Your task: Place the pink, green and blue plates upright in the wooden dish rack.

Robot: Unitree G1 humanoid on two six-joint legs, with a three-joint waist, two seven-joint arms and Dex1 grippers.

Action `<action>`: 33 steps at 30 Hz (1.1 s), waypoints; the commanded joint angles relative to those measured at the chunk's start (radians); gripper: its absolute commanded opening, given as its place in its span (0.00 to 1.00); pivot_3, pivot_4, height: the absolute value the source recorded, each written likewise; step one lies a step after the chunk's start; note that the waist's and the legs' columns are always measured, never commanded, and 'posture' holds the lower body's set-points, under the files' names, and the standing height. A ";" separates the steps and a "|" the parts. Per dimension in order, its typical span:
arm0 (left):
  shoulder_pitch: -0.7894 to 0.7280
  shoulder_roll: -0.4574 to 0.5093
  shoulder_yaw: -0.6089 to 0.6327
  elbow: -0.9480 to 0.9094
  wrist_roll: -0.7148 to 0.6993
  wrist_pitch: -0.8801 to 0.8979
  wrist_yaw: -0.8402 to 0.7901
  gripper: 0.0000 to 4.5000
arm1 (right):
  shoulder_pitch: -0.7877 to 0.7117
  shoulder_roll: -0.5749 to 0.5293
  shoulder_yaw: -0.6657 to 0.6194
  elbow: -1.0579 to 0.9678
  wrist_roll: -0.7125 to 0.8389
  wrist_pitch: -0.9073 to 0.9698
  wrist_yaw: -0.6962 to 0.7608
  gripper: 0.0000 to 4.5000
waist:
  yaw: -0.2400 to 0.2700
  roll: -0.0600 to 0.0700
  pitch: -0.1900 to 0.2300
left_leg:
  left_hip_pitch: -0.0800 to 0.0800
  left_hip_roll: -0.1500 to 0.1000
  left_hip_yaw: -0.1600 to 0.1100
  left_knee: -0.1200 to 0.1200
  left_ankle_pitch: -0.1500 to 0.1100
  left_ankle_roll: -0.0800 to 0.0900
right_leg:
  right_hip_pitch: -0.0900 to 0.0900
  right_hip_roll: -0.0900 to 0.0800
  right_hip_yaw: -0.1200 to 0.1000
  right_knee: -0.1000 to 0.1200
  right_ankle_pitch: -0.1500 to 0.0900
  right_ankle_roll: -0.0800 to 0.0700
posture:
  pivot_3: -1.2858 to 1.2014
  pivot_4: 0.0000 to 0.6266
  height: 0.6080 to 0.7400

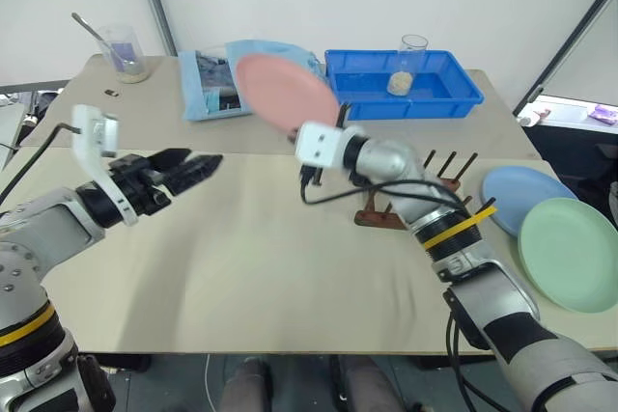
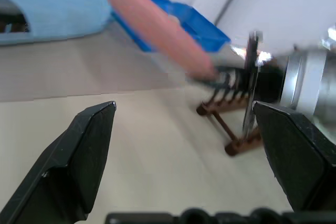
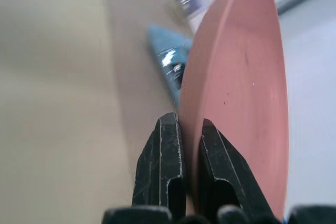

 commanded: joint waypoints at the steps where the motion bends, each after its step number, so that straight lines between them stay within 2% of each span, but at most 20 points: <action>1: 0.000 0.025 -0.178 -0.070 0.155 -0.232 -0.133 0.99 | 0.016 -0.061 -0.232 -0.231 0.256 0.260 0.063 0.00 | 0.015 0.000 0.000 | 0.000 0.000 0.000 0.000 0.000 0.000 | 0.000 0.000 0.000 0.000 0.000 0.000 | 0.52 0.24 0.67; 4: 0.002 0.045 -0.358 -0.080 0.316 -0.439 -0.262 0.99 | 0.072 -0.141 -0.399 -0.419 0.463 0.516 0.094 0.00 | 0.031 0.000 0.000 | 0.000 0.000 0.001 -0.001 0.000 0.000 | 0.000 0.000 -0.001 -0.001 -0.001 -0.001 | 0.52 0.24 0.67; 6: -0.047 0.012 -0.461 -0.051 0.372 -0.549 -0.343 0.99 | 0.150 -0.225 -0.586 -0.552 0.639 0.725 0.087 0.00 | 0.044 0.000 0.000 | 0.000 0.000 0.002 -0.002 0.000 0.000 | 0.000 0.000 -0.001 -0.002 -0.001 -0.002 | 0.52 0.24 0.67; 9: -0.104 -0.035 -0.517 -0.003 0.388 -0.620 -0.405 0.99 | 0.225 -0.301 -0.767 -0.662 0.837 0.947 0.036 0.00 | 0.051 0.002 0.001 | -0.001 0.000 0.002 -0.002 0.000 0.001 | 0.000 0.000 -0.002 -0.004 -0.002 -0.002 | 0.52 0.24 0.67; 11: -0.138 -0.054 -0.550 0.024 0.391 -0.642 -0.451 0.99 | 0.282 -0.329 -0.889 -0.713 0.959 1.072 -0.010 0.00 | 0.038 0.003 0.001 | -0.001 0.001 0.003 -0.002 0.000 0.001 | 0.000 0.001 0.000 -0.005 -0.002 -0.002 | 0.52 0.24 0.67; 15: -0.179 -0.085 -0.606 0.070 0.419 -0.693 -0.518 0.99 | 0.381 -0.354 -1.080 -0.751 1.134 1.226 -0.121 0.00 | 0.021 0.003 0.001 | 0.001 0.001 0.002 -0.002 0.000 0.003 | 0.002 0.004 0.001 -0.003 -0.003 -0.002 | 0.52 0.24 0.67; 19: -0.193 -0.104 -0.624 0.087 0.424 -0.708 -0.550 0.99 | 0.443 -0.371 -1.154 -0.753 1.262 1.287 -0.205 0.00 | 0.015 0.004 0.001 | 0.002 0.000 0.003 -0.002 0.002 0.008 | 0.002 0.004 0.004 -0.003 -0.004 0.007 | 0.52 0.24 0.67; 24: -0.210 -0.142 -0.640 0.108 0.424 -0.713 -0.559 0.99 | 0.548 -0.413 -1.178 -0.736 1.361 1.295 -0.240 0.00 | 0.021 0.005 0.001 | 0.002 0.000 0.003 -0.001 0.005 0.011 | 0.002 0.003 0.005 -0.003 -0.004 0.007 | 0.52 0.24 0.67; 33: -0.209 -0.178 -0.649 0.116 0.445 -0.722 -0.567 0.99 | 0.678 -0.469 -1.147 -0.698 1.409 1.222 -0.251 0.00 | 0.023 0.005 0.001 | 0.000 0.000 0.003 -0.001 0.005 0.011 | 0.002 0.003 0.005 -0.005 -0.003 0.009 | 0.52 0.24 0.67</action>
